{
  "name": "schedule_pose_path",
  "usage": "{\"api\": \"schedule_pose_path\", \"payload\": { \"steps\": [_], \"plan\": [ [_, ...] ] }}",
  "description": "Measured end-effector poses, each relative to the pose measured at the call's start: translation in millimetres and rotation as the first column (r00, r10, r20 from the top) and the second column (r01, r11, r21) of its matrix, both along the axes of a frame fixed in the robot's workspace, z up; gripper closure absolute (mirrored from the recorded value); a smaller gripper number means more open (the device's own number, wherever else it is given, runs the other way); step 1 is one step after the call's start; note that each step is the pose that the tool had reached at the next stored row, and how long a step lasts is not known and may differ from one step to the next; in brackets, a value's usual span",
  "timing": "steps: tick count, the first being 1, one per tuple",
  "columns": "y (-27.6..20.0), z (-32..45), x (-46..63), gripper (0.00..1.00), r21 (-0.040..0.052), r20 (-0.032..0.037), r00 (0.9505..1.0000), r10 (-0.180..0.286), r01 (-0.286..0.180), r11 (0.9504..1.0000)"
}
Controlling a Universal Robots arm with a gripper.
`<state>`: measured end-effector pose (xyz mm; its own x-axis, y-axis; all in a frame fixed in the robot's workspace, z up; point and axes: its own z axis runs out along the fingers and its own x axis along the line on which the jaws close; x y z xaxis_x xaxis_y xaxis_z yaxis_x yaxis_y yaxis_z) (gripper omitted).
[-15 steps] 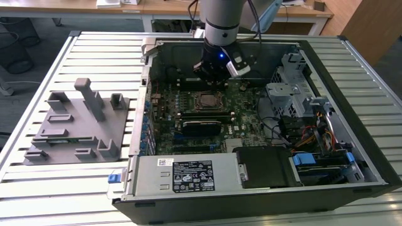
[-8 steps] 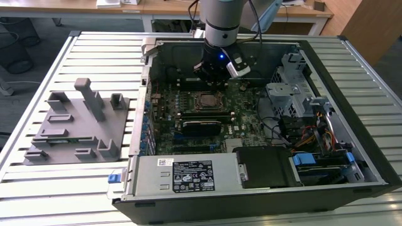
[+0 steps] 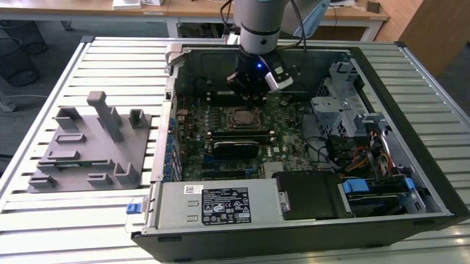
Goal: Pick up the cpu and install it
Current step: 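Install the first cpu locking lever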
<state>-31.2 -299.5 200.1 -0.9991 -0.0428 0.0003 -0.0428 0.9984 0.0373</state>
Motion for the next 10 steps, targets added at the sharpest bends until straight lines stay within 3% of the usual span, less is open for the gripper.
{"api": "schedule_pose_path", "payload": {
  "steps": [6,10],
  "plan": [
    [0.0,-2.1,0.8,0.89,-0.0029,-0.008,1.0,0.0,0.0,1.0],
    [0.0,-1.4,0.8,0.89,-0.003,-0.0089,1.0,0.0,0.0,1.0]
  ]
}}
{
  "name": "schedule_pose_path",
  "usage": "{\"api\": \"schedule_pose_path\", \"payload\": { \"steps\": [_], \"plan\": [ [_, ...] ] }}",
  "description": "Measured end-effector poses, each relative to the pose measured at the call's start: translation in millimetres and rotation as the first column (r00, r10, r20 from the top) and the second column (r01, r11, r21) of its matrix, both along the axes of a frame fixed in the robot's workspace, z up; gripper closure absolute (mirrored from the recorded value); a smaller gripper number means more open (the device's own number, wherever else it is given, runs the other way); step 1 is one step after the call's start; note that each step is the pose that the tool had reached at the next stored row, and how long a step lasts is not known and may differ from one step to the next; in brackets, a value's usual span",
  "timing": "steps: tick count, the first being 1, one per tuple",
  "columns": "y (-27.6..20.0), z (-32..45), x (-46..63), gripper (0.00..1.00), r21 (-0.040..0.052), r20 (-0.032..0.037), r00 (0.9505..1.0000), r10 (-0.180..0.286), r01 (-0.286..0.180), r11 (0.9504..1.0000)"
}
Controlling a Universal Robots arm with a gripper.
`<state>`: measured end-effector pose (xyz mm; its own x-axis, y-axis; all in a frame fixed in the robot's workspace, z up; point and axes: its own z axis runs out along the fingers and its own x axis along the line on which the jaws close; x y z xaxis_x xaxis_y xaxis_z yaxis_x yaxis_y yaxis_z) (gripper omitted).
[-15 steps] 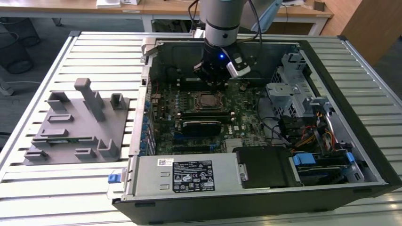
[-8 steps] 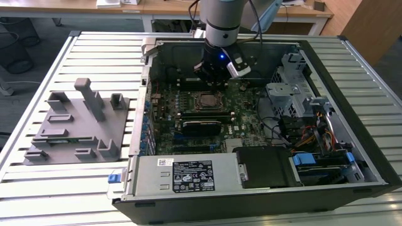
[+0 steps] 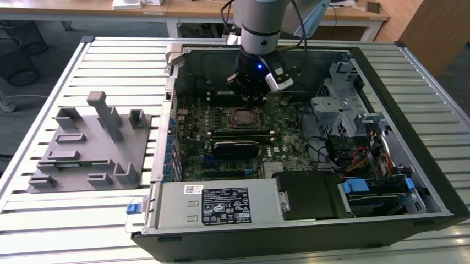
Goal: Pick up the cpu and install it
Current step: 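Install the first cpu locking lever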
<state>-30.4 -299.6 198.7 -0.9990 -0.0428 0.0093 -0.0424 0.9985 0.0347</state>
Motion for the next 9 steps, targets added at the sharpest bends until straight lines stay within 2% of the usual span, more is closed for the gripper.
{"api": "schedule_pose_path", "payload": {
  "steps": [9],
  "plan": [
    [0.0,1.4,0.1,0.89,-0.0007,0.0001,1.0,0.0,0.0,1.0]
  ]
}}
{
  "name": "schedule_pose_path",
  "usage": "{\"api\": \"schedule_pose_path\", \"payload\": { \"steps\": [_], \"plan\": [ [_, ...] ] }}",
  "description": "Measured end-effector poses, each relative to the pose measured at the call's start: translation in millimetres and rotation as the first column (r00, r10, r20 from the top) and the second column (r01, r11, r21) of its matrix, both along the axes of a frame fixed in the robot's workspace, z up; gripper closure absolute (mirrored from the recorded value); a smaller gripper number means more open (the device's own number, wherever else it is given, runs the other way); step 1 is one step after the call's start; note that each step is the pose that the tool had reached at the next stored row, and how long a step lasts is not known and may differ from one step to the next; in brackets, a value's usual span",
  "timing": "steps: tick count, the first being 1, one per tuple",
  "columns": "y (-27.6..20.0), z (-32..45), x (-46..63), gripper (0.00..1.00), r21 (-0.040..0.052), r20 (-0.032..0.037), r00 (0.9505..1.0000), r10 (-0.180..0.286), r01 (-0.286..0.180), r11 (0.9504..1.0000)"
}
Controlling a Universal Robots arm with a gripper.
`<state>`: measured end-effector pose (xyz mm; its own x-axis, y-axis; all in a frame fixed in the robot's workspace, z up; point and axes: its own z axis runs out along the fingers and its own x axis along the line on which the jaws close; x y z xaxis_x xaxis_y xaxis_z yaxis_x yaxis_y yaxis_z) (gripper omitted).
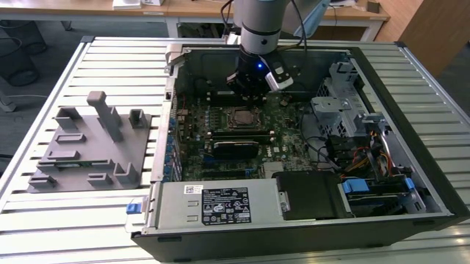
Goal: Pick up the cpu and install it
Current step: 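Install the first cpu locking lever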
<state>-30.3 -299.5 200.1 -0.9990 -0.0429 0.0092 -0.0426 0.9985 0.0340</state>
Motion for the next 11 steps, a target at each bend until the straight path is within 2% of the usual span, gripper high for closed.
{"api": "schedule_pose_path", "payload": {
  "steps": [11],
  "plan": [
    [-0.1,-2.9,0.5,0.89,-0.0186,-0.0054,1.0,0.0,0.0,0.9998]
  ]
}}
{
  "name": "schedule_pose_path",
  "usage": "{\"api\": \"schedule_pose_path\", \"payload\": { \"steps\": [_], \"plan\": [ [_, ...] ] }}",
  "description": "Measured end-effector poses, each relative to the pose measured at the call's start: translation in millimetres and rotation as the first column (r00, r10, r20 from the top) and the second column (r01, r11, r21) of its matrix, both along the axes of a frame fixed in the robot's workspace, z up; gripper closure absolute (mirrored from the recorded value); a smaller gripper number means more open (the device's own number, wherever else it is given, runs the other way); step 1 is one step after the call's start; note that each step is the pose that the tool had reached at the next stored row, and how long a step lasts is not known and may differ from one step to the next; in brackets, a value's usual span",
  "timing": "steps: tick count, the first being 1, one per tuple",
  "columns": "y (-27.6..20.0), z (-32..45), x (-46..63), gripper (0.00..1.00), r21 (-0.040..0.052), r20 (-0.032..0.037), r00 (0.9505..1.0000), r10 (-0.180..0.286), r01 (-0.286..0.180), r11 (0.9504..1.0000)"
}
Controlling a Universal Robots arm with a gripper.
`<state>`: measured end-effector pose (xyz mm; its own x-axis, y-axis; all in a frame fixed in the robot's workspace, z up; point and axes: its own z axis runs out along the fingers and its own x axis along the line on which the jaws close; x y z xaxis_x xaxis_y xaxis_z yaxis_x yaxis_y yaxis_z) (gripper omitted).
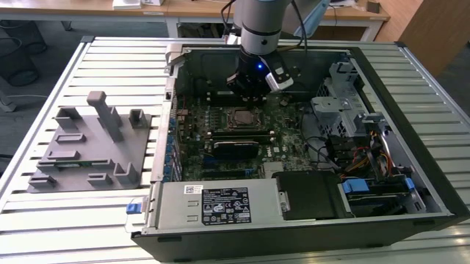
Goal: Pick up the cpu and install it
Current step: 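Install the first cpu locking lever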
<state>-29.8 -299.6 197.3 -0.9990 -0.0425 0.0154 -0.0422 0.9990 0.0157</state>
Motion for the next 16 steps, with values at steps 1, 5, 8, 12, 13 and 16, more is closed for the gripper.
{"api": "schedule_pose_path", "payload": {
  "steps": [1,5,8,12,13,16],
  "plan": [
    [0.0,-0.3,0.1,0.89,-0.0008,-0.0004,1.0,0.0,0.0,1.0],
    [0.3,0.9,0.3,0.89,0.0006,-0.0002,1.0,0.0,0.0,1.0],
    [0.2,2.9,0.2,0.89,-0.0002,-0.0009,1.0,0.0,0.0,1.0],
    [0.1,3.0,0.3,0.89,-0.0007,-0.0009,1.0,0.0,0.0,1.0],
    [0.1,2.9,0.3,0.89,-0.0018,-0.0011,1.0,0.0,0.0,1.0],
    [0.1,1.7,0.7,0.89,-0.0048,-0.0017,1.0,0.0,0.0,1.0]
  ]
}}
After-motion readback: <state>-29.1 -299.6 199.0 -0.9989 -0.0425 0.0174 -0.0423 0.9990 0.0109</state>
